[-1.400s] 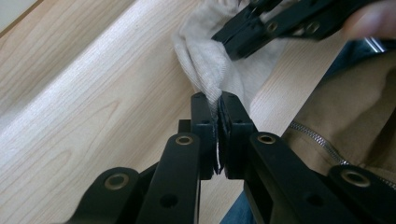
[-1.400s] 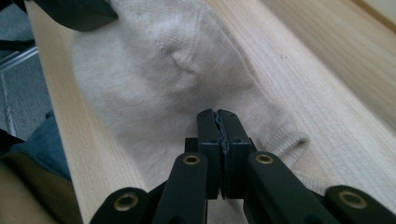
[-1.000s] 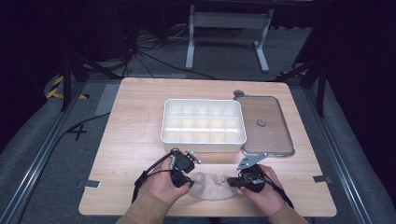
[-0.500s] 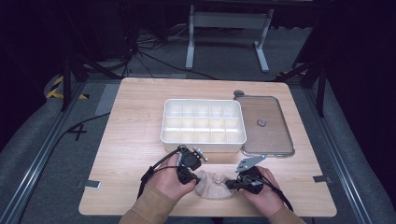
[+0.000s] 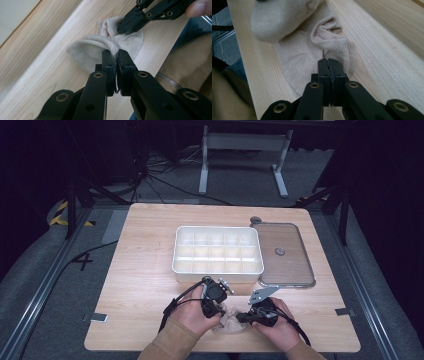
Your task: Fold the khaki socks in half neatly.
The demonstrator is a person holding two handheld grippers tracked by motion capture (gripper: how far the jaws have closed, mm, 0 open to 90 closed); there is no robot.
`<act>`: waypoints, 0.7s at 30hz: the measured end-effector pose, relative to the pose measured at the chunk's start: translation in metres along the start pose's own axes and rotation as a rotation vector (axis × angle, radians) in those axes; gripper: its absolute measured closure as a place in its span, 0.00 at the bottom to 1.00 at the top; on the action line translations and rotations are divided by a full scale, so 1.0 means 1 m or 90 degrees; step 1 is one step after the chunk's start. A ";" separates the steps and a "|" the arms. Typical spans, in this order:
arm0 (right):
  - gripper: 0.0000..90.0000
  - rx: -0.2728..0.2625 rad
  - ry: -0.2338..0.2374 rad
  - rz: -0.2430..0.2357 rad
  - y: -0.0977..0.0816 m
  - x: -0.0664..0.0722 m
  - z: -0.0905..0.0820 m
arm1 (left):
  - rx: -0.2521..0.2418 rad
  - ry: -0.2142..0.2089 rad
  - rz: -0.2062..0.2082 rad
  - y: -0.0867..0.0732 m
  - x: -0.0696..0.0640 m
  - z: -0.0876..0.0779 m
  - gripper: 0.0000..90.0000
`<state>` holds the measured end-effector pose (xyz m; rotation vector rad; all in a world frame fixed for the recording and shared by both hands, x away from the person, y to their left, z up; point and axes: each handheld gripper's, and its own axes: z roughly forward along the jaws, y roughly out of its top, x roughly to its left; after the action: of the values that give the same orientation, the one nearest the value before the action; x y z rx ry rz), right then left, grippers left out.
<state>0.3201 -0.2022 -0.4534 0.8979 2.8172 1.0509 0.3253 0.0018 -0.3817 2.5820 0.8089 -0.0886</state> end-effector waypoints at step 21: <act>0.98 -0.010 0.008 -0.001 -0.002 -0.001 -0.001 | -0.002 -0.062 0.009 0.010 -0.004 0.030 0.86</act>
<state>0.3197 -0.2046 -0.4544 0.8905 2.8145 1.0803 0.3300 -0.0204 -0.4041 2.5586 0.7548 -0.2071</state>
